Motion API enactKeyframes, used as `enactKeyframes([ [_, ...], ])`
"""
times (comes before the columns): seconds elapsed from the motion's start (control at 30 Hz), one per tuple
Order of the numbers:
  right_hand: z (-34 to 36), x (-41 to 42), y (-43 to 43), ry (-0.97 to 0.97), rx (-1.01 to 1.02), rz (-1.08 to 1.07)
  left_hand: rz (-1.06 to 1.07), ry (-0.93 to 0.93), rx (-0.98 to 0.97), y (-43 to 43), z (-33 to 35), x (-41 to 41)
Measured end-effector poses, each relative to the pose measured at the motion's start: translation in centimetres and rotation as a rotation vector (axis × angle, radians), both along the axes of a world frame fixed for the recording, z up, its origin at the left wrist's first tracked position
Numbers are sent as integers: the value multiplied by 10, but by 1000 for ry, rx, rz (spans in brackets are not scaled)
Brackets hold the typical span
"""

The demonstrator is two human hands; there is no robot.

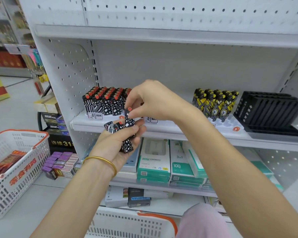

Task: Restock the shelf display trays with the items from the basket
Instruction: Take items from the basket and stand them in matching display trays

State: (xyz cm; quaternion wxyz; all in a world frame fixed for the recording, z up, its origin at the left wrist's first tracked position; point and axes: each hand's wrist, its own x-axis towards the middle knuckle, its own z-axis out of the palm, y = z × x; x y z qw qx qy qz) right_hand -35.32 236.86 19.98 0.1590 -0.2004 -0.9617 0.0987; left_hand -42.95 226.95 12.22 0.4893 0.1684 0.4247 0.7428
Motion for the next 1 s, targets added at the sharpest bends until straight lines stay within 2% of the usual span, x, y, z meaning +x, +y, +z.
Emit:
enactKeyframes([
  [0.07, 1, 0, 4, 71, -104, 21, 1, 3, -6, 1, 0, -1],
  [0.13, 3, -5, 12, 234, -181, -5, 5, 12, -39, 1, -1, -3],
  [0.23, 3, -15, 26, 379, -158, -125, -1, 35, -86, 0, -2, -5],
  [0.33, -1, -25, 35, 342, -73, -202, -42, 19, -68, 0, -2, -6],
  [0.5, -10, -37, 39, 269, -16, -204, -167, -73, -45, 0, -5, -7],
  [0.67, -8, -41, 38, 282, -57, -187, -232, -173, -27, 1, -10, -11],
  [0.8, -7, -43, 36, 204, -39, -182, -274, -183, -17, 1, -13, -14],
  [0.87, -6, -43, 34, 177, 13, -189, -295, -187, -12, 0, -13, -15],
  [1.0, -11, -46, 30, 155, 251, -215, -342, -176, 0, -4, -9, -13],
])
